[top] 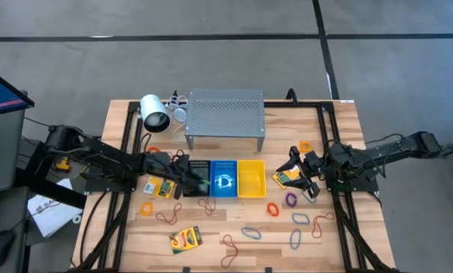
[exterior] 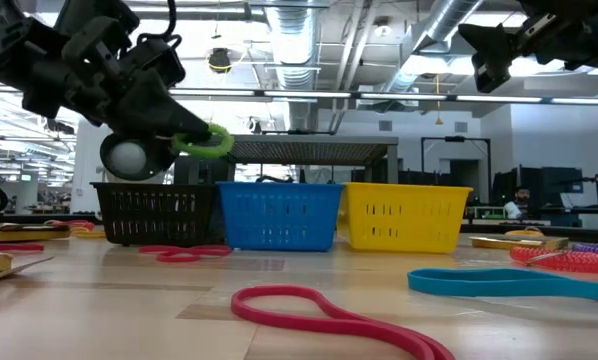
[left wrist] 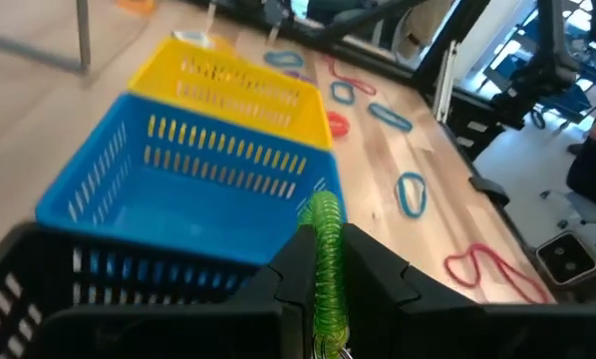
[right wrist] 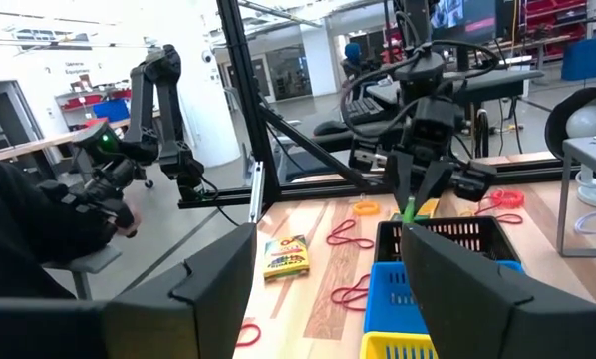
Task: Pick & Place Office Desk Supplies
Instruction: Put the green spring keychain into the black basket
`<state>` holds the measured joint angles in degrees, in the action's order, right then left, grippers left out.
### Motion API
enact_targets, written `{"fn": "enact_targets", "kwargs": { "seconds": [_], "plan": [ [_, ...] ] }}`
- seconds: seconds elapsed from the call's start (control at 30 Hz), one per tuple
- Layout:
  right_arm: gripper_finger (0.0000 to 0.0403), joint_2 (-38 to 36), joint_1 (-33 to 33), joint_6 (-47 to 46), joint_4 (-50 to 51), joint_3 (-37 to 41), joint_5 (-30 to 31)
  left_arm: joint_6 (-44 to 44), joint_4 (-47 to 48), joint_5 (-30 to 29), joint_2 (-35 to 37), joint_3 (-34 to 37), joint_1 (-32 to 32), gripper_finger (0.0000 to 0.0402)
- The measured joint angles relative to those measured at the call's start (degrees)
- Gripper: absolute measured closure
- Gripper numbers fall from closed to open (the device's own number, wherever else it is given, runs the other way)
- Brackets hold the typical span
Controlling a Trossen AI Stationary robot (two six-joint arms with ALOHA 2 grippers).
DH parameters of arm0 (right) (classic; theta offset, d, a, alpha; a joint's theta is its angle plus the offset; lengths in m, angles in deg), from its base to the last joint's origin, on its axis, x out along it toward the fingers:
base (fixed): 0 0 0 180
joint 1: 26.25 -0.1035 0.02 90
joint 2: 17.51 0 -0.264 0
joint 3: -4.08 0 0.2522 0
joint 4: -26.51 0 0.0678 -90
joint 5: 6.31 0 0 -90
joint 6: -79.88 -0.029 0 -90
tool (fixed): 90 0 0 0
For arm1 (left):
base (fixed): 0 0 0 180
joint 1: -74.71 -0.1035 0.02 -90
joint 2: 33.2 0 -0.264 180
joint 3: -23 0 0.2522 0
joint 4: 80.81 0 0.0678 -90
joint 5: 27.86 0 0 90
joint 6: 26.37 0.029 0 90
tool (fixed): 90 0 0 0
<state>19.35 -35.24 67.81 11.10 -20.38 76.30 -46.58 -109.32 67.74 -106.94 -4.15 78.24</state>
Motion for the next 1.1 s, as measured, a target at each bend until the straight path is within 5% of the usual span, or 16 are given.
{"fn": "enact_targets", "kwargs": {
  "seconds": [0.67,1.1],
  "plan": [
    [0.0159,0.00,0.00,0.00,0.02,0.00,0.00,-3.20,10.41,-2.87,-0.28,-0.28,-0.50,0.0370],
    [0.0159,0.03,0.00,0.00,0.90,0.00,0.00,-1.70,23.14,-3.10,-0.28,-6.70,-0.50,0.0370]
  ]
}}
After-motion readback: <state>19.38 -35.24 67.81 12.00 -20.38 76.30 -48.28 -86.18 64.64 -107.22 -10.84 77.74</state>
